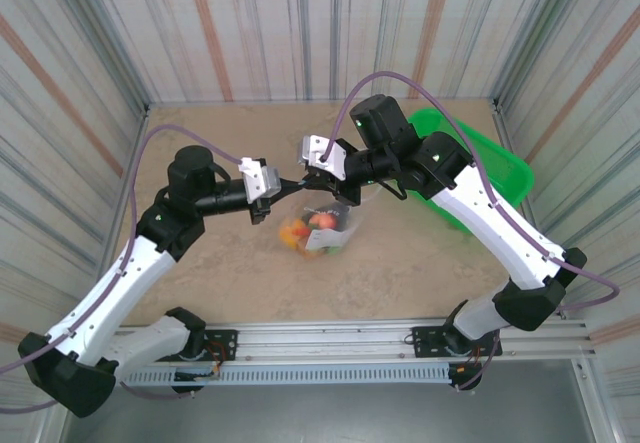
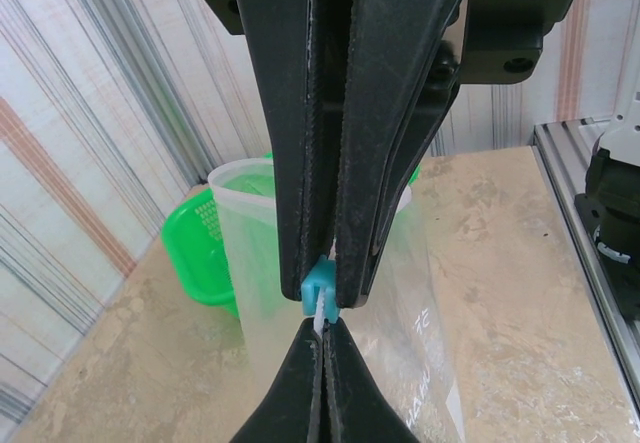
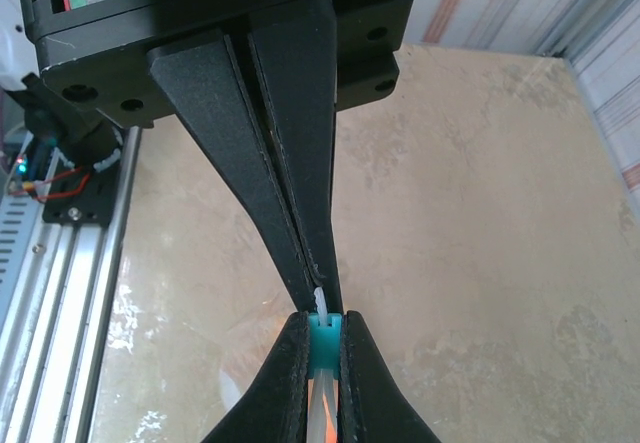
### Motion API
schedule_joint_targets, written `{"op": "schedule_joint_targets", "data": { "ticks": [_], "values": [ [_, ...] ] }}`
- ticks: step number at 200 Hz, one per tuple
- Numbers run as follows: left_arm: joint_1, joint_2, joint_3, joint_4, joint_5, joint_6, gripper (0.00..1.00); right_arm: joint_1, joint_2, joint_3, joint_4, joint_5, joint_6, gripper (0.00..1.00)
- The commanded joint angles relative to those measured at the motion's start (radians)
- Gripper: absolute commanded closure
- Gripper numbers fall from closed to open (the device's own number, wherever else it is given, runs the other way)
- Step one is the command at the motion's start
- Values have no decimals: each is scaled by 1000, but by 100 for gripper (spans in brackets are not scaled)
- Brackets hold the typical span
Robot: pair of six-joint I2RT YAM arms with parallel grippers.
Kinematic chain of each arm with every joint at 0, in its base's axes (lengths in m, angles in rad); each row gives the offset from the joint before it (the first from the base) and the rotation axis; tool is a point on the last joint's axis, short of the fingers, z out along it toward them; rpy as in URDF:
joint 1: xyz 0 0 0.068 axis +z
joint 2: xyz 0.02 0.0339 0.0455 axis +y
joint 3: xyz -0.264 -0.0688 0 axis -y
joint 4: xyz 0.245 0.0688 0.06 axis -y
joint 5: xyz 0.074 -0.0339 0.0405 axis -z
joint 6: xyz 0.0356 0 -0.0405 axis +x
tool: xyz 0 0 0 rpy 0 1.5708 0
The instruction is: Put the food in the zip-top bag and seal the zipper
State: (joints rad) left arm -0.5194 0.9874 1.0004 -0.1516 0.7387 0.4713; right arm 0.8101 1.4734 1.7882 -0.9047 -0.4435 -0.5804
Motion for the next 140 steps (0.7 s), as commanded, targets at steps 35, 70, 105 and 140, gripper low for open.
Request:
{"op": "schedule_joint_targets", "data": {
  "ticks": [35, 70, 105, 140],
  "values": [
    [-5, -61, -39, 99, -113, 5, 100, -35, -21, -38, 24, 77, 19, 100],
    [-6, -87, -59, 133, -196, 9, 100, -52, -36, -58, 47, 104, 52, 100],
    [-6, -111, -74, 150, -249, 32, 100, -69, -47, -73, 51, 119, 70, 100],
    [-7, -143, -126, 262, -427, -16, 100, -80, -61, -95, 73, 157, 106, 100]
  ]
}}
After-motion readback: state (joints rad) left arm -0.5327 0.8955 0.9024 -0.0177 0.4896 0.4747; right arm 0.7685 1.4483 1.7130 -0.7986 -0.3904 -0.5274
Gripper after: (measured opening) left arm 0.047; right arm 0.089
